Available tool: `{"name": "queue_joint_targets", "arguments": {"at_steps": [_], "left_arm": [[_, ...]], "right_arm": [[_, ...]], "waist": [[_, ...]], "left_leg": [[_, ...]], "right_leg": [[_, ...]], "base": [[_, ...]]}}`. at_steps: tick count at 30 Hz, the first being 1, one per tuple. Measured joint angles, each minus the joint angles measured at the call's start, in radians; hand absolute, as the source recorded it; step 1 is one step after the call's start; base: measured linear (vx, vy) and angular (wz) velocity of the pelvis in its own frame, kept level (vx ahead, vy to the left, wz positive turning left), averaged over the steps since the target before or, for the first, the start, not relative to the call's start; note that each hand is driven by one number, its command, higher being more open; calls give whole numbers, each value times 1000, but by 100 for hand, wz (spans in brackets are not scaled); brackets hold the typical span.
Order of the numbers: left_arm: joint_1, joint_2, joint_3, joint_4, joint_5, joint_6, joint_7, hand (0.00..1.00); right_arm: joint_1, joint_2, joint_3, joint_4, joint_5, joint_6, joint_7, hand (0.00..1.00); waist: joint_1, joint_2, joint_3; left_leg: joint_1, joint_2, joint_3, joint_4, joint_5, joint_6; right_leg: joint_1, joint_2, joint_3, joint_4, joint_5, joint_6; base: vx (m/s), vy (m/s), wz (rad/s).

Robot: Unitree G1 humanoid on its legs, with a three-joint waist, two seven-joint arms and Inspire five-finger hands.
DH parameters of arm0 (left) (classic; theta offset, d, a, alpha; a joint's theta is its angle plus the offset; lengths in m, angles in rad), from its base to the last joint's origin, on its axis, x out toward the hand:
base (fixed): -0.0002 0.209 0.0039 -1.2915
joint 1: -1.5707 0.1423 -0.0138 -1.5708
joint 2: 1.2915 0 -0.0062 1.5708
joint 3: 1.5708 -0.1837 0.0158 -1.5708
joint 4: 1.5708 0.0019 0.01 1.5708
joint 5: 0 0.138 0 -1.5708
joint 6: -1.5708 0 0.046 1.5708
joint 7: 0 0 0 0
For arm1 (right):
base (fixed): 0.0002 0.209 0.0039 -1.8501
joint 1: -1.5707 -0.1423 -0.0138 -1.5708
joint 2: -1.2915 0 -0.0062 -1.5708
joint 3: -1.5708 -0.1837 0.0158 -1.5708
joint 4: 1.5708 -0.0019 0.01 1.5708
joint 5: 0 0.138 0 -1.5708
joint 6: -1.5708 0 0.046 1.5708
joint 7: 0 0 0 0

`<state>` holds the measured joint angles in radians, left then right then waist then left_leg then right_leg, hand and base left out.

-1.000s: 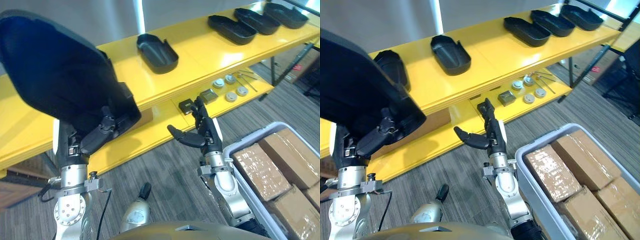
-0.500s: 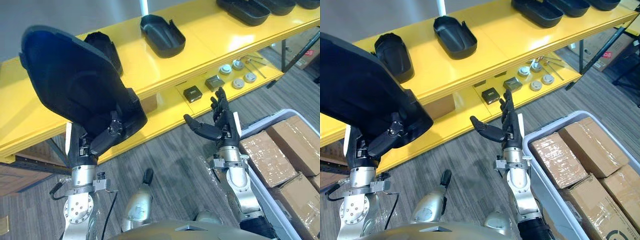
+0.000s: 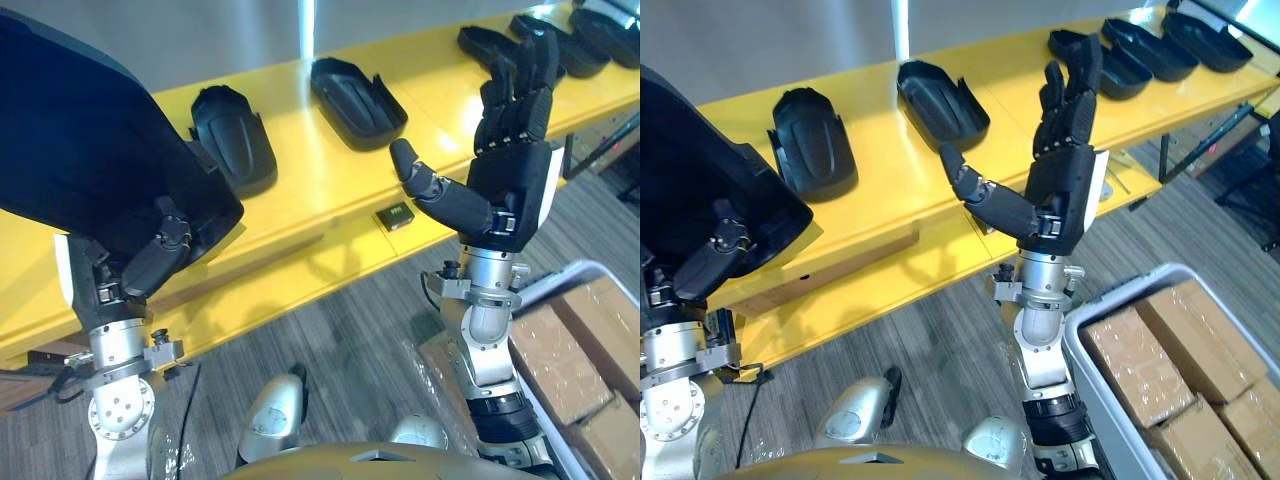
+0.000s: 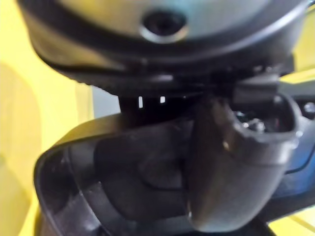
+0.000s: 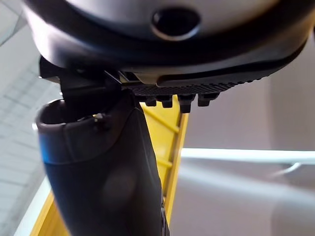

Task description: Walk over and take three plastic housings, then place them on the shelf

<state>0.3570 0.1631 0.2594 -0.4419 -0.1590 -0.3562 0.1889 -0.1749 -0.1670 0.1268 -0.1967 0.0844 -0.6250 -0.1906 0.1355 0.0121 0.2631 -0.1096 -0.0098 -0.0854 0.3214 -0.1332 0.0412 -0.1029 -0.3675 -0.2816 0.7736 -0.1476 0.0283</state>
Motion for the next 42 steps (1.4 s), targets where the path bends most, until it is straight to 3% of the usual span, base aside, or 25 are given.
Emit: {"name": "queue_joint_targets", "arguments": {"at_steps": [1, 3, 5, 7, 9, 11, 12, 14, 16, 23, 28, 29, 30, 32, 33, 34, 36, 37, 38, 39, 40, 41, 42], "left_arm": [[-25, 0, 1, 1, -25, 0, -3, 0], [-74, 0, -1, 7, -45, -2, -21, 0], [-98, 0, -9, 22, -45, -9, -36, 0], [-93, 4, -9, 35, -43, -11, -47, 0], [-84, -1, -2, 49, -48, -15, -48, 0], [-61, -39, -7, 56, -50, -11, -49, 0], [-52, -41, -8, 60, -58, -11, -52, 0], [-55, -43, -24, 60, -63, -11, -78, 0], [-59, -43, -50, 60, -62, -11, -96, 0], [-55, -46, -92, 60, -63, -11, -86, 0], [-8, -60, -143, 67, -47, -8, -50, 0], [-6, -65, -147, 68, -36, -8, -51, 0], [-8, -65, -155, 90, -24, -12, -61, 0], [-8, -66, -159, 123, -21, -14, -60, 0], [-8, -67, -162, 152, -11, -14, -52, 0], [-7, -68, -163, 164, 1, -14, -47, 0], [-7, -74, -169, 173, 51, -15, -55, 0], [-7, -74, -170, 172, 53, -18, -71, 0], [-9, -68, -169, 161, 53, -27, -108, 0], [-32, -26, -165, 160, 53, -39, -141, 0], [-27, 8, -164, 159, 52, -40, -156, 0], [-24, 45, -145, 170, 54, -32, -159, 0], [-25, 57, -136, 178, 54, -27, -160, 0]], "right_arm": [[-50, -21, -15, -1, 1, -1, 25, 100], [-119, -76, -52, -5, 8, -1, 47, 100], [-151, -121, -84, -10, 48, 3, 76, 100], [-159, -138, -121, -15, 125, 22, 123, 100], [-169, -150, -131, -12, 174, 56, 156, 100], [-179, -172, -134, -6, 207, 83, 183, 100], [-178, -181, -137, -3, 221, 102, 193, 100], [-163, -187, -167, -4, 242, 113, 205, 100], [-128, -186, -197, -8, 242, 113, 207, 100], [-2, -110, -217, -38, 254, 117, 228, 100], [23, -88, -204, -47, 317, 117, 272, 100], [23, -93, -202, -48, 319, 116, 274, 100], [22, -90, -191, -48, 325, 117, 271, 100], [10, -81, -171, -48, 324, 116, 266, 100], [-10, -72, -141, -46, 323, 115, 257, 100], [-21, -73, -124, -40, 324, 110, 251, 100], [-36, -74, -84, -22, 313, 64, 208, 100], [-30, -74, -83, -21, 312, 51, 189, 100], [-17, -72, -89, -20, 291, 25, 139, 100], [14, -26, -98, -3, 251, -10, 89, 100], [34, 1, -87, 8, 228, 1, 58, 100], [46, 13, -52, 34, 194, 9, 44, 100], [45, 9, -27, 44, 189, 15, 46, 100]], "waist": [[-7, 12, -8], [-11, 11, -18], [-22, 8, -20], [-27, -22, -44], [-23, -53, -80], [-1, 9, -94], [-3, 27, -105], [-24, 35, -110], [-36, 35, -111], [-33, 19, -120], [-43, 16, -118], [-48, 17, -117], [-62, 17, -114], [-73, 2, -104], [-84, -3, -98], [-84, -4, -94], [-88, 45, -97], [-88, 65, -106], [-89, 99, -115], [-79, 59, -94], [-73, 27, -77], [-53, 23, -72], [-51, 24, -72]], "left_leg": [[19, 6, -26, -23, 1, -1], [34, -5, -74, -37, -1, -15], [65, -20, -129, -49, -2, -24], [88, -45, -176, -44, -23, -60], [84, -53, -175, -22, -63, -101], [82, 29, -121, 8, -97, -134], [82, 69, -68, 0, -97, -133], [84, 121, 81, -31, -71, -125], [92, 129, 144, -57, -49, -117], [122, 92, 147, -150, 2, -113], [33, 90, 129, 4, -26, -133], [11, 101, 137, 40, -45, -106], [-36, 161, 157, 132, -54, -93], [-68, 216, 153, 199, -40, -109], [-76, 247, 125, 217, -11, -114], [-75, 255, 102, 220, 3, -116], [-45, 278, 39, 217, 24, -123], [-34, 278, 45, 205, 16, -136], [2, 277, 89, 157, -76, -229], [15, 227, 134, 174, -142, -272], [11, 205, 156, 192, -160, -241], [-4, 216, 183, 197, -174, -209], [-1, 228, 191, 181, -167, -197]], "right_leg": [[-11, 57, -4, -120, -31, 15], [-36, 124, 48, -294, -27, 24], [-54, 148, 102, -382, -8, 55], [-51, 151, 119, -472, 49, 81], [-17, 143, 75, -542, 154, 70], [48, 213, 31, -618, 170, 49], [84, 239, -2, -660, 175, 39], [135, 253, -61, -709, 175, 31], [161, 247, -95, -729, 175, 31], [181, 226, -103, -786, 200, 44], [187, 205, -129, -791, 208, 41], [185, 195, -144, -785, 209, 41], [175, 164, -157, -754, 205, 37], [161, 96, -149, -721, 200, 47], [135, 30, -126, -680, 201, 74], [118, 1, -108, -659, 202, 88], [77, -79, -58, -617, 204, 164], [72, -92, -52, -620, 209, 171], [71, -110, -32, -631, 215, 176], [80, -157, 32, -668, 252, 136], [84, -161, 41, -694, 269, 69], [65, -123, 1, -661, 309, 31], [53, -85, -22, -610, 300, 45]], "base": [[236, 65, 52], [239, -21, 86], [269, -126, 110], [319, -274, 112], [267, -300, 77], [250, -258, 38], [254, -247, 48], [166, -186, 70], [89, -84, 52], [25, 28, 8], [-43, 46, 16], [-113, 182, 41], [-117, 263, 31], [-100, 328, 14], [-69, 349, -6], [-98, 509, -19], [-140, 592, -18], [-166, 682, 0], [-152, 734, 10], [-211, 789, -2], [-210, 612, -24], [-185, 431, -41], [-93, 242, -30]]}}
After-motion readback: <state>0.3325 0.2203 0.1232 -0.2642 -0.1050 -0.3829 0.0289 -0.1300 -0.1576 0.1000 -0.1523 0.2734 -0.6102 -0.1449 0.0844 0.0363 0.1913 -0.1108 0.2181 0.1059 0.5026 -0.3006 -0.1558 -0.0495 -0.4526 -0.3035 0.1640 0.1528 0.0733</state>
